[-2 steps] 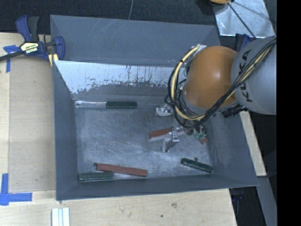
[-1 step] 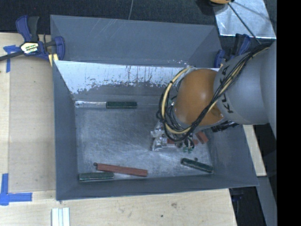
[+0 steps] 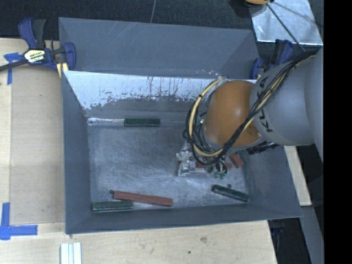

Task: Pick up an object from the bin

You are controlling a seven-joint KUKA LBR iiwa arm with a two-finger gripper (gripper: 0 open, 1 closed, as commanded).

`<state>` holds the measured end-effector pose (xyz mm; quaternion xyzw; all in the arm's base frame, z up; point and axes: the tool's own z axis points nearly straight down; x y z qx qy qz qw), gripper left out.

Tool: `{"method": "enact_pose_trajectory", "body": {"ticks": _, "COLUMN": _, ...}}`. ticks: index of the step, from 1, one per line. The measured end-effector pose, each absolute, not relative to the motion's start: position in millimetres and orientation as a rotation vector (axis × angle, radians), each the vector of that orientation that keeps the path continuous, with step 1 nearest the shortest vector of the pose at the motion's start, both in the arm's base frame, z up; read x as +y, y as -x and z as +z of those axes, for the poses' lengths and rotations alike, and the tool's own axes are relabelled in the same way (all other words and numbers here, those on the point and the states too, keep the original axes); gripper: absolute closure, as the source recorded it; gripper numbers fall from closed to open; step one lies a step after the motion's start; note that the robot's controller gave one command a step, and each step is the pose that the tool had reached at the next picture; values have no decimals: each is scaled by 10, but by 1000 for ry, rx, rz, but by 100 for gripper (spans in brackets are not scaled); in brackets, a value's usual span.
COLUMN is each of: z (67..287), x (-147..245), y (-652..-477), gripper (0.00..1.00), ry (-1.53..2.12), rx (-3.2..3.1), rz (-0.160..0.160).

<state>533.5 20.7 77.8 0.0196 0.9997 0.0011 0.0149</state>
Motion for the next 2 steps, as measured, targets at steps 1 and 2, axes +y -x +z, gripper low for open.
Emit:
{"method": "enact_pose_trajectory", "body": {"ticks": 1, "z": 776, "x": 155, "y": -5344, "gripper": 100, "ry": 65, "rx": 3110, "rz": 9}}
{"method": "enact_pose_trajectory", "body": {"ticks": 2, "z": 2318, "x": 184, "y": -5669, "gripper": 100, "ry": 42, "rx": 3136, "rz": 0}}
